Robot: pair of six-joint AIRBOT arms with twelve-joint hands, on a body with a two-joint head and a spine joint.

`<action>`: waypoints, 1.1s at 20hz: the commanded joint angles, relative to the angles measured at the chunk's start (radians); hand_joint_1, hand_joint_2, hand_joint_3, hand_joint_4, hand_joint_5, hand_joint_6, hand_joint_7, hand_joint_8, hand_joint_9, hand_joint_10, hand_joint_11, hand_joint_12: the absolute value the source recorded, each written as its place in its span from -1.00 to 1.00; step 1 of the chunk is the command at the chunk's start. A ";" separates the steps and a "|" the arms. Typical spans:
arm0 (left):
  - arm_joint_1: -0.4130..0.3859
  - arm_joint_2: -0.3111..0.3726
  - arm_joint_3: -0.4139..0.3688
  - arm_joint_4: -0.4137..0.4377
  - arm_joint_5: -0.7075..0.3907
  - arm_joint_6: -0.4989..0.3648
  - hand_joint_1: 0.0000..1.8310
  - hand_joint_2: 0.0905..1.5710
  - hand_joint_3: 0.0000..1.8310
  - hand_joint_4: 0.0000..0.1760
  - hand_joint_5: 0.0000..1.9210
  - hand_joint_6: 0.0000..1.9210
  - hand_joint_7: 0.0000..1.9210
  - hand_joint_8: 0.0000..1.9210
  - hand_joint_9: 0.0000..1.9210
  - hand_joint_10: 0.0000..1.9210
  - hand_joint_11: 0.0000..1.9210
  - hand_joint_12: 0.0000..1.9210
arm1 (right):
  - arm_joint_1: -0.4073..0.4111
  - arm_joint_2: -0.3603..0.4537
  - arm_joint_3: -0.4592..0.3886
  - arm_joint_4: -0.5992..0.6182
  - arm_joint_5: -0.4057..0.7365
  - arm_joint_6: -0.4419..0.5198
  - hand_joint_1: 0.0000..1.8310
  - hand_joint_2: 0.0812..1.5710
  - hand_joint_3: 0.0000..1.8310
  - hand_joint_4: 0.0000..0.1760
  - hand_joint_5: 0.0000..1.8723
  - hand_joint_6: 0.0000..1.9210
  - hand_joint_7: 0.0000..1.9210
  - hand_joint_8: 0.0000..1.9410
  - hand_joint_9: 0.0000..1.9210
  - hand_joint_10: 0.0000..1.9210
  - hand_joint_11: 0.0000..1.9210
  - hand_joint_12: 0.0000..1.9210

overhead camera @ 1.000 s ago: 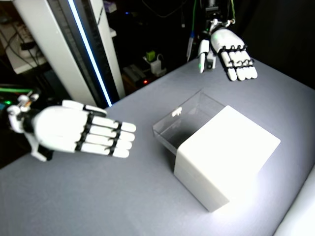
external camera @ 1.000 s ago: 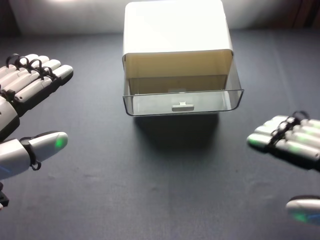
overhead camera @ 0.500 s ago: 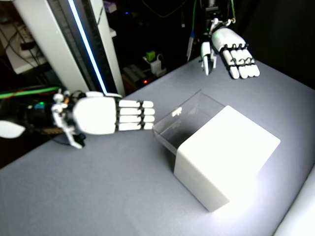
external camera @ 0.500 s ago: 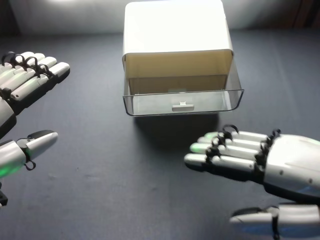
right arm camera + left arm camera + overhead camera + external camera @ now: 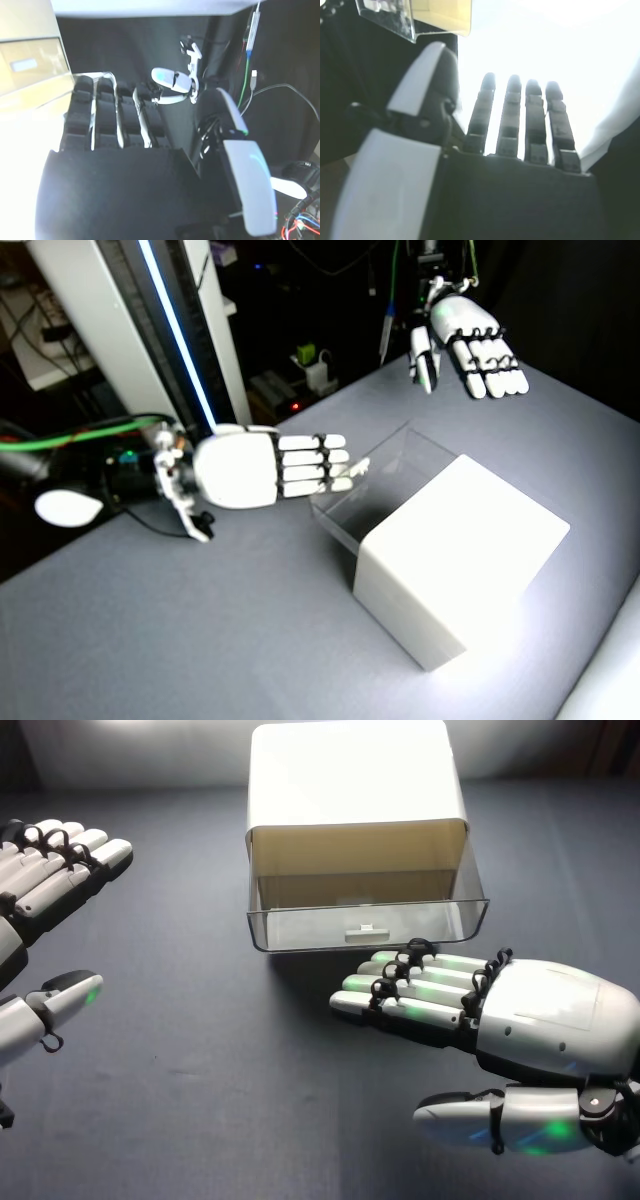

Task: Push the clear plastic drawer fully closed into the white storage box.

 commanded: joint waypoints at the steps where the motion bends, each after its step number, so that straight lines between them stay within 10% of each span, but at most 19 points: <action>1: -0.003 -0.003 0.005 -0.011 -0.129 -0.002 -0.39 0.89 -1.00 -1.00 -1.00 -1.00 -1.00 -1.00 -1.00 -1.00 -1.00 -1.00 | 0.016 -0.003 0.001 0.014 0.114 0.004 -0.86 0.78 -0.99 -1.00 -1.00 -1.00 -1.00 -1.00 -1.00 -1.00 -1.00 -1.00; 9: 0.001 -0.005 0.005 -0.017 -0.134 -0.002 -0.41 0.90 -1.00 -0.67 -1.00 -1.00 -1.00 -1.00 -1.00 -1.00 -1.00 -1.00 | 0.060 -0.003 0.010 0.013 0.109 -0.027 -0.73 0.75 -1.00 -1.00 -1.00 -1.00 -1.00 -1.00 -1.00 -1.00 -1.00 -1.00; 22: 0.001 -0.007 0.007 -0.022 -0.143 -0.002 -0.25 0.93 -1.00 -1.00 -1.00 -1.00 -1.00 -1.00 -1.00 -1.00 -1.00 -1.00 | 0.154 -0.084 0.086 0.112 0.019 -0.161 -0.70 0.76 -1.00 -1.00 -1.00 -1.00 -1.00 -1.00 -1.00 -1.00 -1.00 -1.00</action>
